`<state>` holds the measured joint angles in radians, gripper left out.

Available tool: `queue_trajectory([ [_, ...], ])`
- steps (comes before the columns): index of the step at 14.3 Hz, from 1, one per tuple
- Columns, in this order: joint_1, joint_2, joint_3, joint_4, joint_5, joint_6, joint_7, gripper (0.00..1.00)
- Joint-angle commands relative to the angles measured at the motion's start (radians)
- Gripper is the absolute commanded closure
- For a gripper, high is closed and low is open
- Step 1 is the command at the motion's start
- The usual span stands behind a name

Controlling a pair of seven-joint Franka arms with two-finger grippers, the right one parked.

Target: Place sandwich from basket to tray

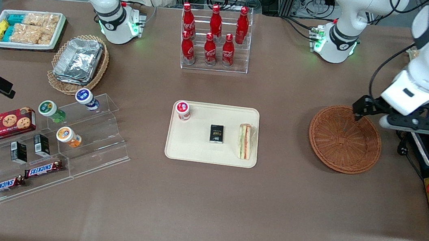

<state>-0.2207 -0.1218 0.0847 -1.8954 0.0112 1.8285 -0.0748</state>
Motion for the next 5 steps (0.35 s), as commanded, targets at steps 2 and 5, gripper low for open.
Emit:
queue_trajectory([
  [2,0.032,0.094,0.01,0.178,-0.036,-0.116,0.11,0.0],
  [5,0.038,0.113,0.012,0.21,-0.043,-0.133,0.121,0.0],
])
